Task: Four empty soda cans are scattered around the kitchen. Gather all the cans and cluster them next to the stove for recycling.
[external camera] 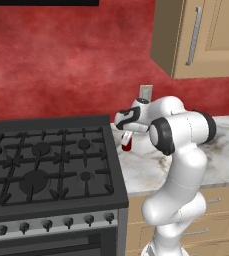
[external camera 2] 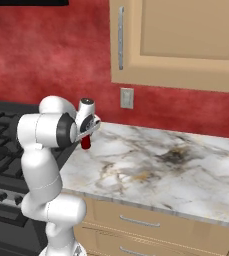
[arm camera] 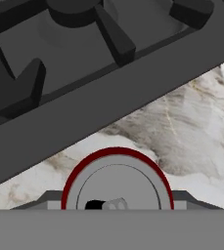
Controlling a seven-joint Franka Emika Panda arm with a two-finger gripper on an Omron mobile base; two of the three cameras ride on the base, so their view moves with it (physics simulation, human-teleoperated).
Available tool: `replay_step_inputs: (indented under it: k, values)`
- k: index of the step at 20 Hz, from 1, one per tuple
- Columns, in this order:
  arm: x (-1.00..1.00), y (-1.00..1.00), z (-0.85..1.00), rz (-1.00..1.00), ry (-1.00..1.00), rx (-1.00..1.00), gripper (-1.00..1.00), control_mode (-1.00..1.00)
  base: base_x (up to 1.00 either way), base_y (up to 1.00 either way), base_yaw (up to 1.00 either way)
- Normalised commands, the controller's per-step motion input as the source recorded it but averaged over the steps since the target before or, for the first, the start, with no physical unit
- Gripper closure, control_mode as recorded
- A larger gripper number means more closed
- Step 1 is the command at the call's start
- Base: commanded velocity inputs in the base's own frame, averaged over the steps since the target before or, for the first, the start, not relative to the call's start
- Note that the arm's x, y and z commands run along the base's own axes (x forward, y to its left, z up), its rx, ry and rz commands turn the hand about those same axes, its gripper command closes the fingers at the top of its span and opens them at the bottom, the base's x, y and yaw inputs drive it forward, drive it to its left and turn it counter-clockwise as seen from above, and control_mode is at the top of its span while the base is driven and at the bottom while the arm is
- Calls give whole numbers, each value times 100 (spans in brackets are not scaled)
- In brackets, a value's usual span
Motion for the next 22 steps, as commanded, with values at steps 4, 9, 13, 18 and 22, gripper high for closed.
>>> replay_step_inputs:
  k: [4,9,13,18,22]
  values:
    - [0,0,-18,4,0,0,100,-100,0,0,0]
    - [0,12,-17,3,0,-1,-100,-100,0,0,0]
    - [-2,1,-1,0,-1,-1,-100,-100,0,0,0]
    - [-19,0,0,0,-7,0,-100,-100,0,0,0]
    - [-12,0,0,0,-8,0,-100,-100,0,0,0]
